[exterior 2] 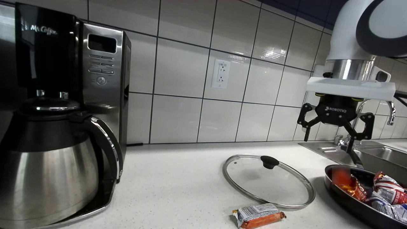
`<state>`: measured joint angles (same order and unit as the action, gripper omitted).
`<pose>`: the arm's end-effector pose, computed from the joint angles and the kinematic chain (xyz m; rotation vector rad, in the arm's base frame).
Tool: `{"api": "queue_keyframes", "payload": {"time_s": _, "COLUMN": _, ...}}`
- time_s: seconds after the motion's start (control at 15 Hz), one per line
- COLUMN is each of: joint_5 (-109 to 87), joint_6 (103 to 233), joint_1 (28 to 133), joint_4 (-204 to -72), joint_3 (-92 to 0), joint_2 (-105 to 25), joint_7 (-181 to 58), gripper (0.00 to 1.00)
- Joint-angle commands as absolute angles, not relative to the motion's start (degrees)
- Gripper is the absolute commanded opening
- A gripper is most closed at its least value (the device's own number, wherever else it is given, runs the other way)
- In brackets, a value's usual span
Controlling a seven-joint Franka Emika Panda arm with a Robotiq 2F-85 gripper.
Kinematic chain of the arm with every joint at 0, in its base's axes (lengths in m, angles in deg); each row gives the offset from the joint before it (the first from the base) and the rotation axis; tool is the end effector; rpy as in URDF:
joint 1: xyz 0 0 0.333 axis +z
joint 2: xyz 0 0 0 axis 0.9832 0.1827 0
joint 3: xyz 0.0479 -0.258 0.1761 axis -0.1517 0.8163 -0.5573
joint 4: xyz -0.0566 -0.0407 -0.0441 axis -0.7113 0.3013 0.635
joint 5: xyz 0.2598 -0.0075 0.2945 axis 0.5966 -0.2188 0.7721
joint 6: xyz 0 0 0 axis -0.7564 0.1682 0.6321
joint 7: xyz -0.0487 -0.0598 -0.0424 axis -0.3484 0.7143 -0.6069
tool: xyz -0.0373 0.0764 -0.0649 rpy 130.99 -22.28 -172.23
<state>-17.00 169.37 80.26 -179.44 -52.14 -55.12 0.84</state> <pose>0.5078 0.0251 0.3299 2.6853 -1.4653 0.1158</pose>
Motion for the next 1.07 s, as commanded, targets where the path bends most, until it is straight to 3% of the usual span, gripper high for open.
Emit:
{"api": "queue_keyframes", "payload": {"time_s": 0.0, "joint_5": -16.96, "joint_6": 169.28, "joint_1": 80.65, "joint_4": -179.39, "joint_3": -51.73, "joint_2": -55.13, "joint_7": 0.78, "gripper": 1.00}}
{"api": "queue_keyframes", "payload": {"time_s": 1.0, "joint_5": -12.56, "joint_6": 178.11, "joint_1": 81.35, "joint_4": -171.08, "joint_3": -51.36, "joint_2": -42.96, "joint_7": -12.79, "gripper": 1.00}}
